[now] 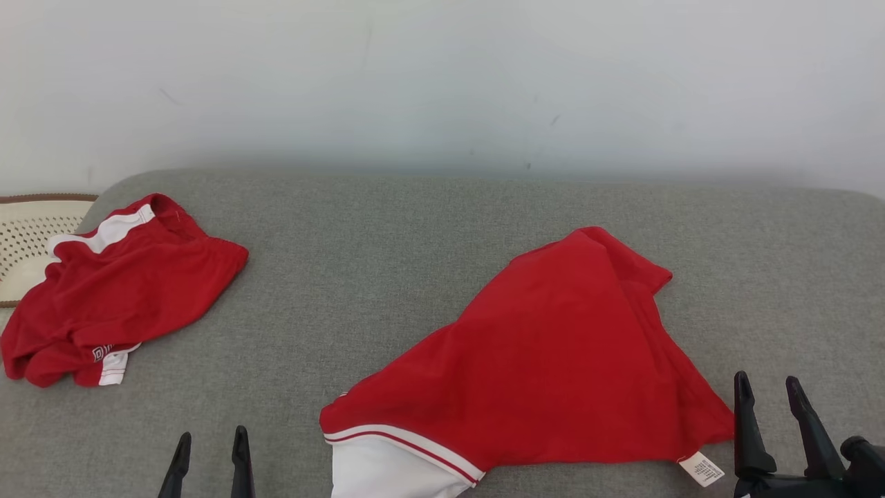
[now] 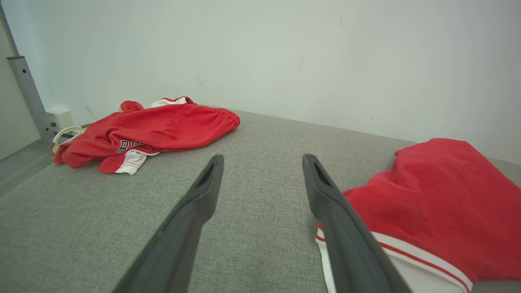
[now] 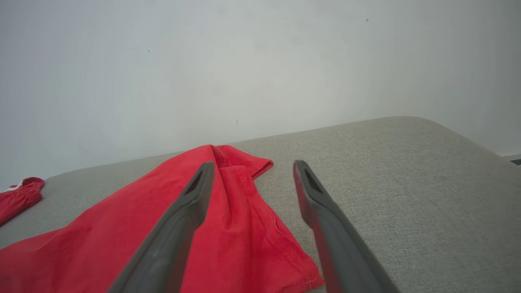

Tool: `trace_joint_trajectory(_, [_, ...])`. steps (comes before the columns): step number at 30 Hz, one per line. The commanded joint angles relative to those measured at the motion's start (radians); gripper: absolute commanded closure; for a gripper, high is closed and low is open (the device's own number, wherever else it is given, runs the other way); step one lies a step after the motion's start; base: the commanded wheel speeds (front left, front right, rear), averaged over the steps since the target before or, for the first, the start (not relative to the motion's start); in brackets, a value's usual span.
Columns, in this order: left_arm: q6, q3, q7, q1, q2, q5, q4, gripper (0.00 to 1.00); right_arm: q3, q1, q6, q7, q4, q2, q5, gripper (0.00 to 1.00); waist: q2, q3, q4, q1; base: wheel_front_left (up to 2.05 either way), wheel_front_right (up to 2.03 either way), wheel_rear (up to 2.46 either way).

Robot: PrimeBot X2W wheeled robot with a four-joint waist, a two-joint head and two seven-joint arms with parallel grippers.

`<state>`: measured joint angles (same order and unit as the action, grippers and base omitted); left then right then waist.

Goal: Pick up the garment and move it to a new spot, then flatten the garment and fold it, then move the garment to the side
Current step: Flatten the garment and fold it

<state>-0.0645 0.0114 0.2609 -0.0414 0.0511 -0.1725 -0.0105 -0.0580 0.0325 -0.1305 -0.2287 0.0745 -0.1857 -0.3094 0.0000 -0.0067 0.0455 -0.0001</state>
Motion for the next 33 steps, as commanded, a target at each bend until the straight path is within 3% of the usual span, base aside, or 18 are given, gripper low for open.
trace_joint_trajectory(1, [-0.003, -0.004, 0.006, -0.016, 0.002, 0.02, 0.005, 0.0, -0.004, 0.001, 0.0, -0.01, 0.003, -0.006, 0.008, 0.0, 0.0, -0.001, 0.0, 0.0001, 0.0, 0.0, 0.0])
trace_joint_trajectory(13, [0.055, 0.007, 0.006, -0.01, 0.013, 0.075, 0.042, 0.0, -0.073, -0.019, 0.0, -0.037, 0.01, -0.037, 0.043, 0.0, 0.0, -0.005, -0.014, 0.0001, 0.0, 0.0, 0.0])
trace_joint_trajectory(33, [0.065, -0.009, 0.006, 0.003, 0.006, 0.082, 0.028, 0.0, -0.086, -0.023, 0.0, -0.037, 0.02, -0.036, 0.057, 0.0, 0.0, -0.005, -0.058, 0.0001, 0.0, 0.0, 0.0])
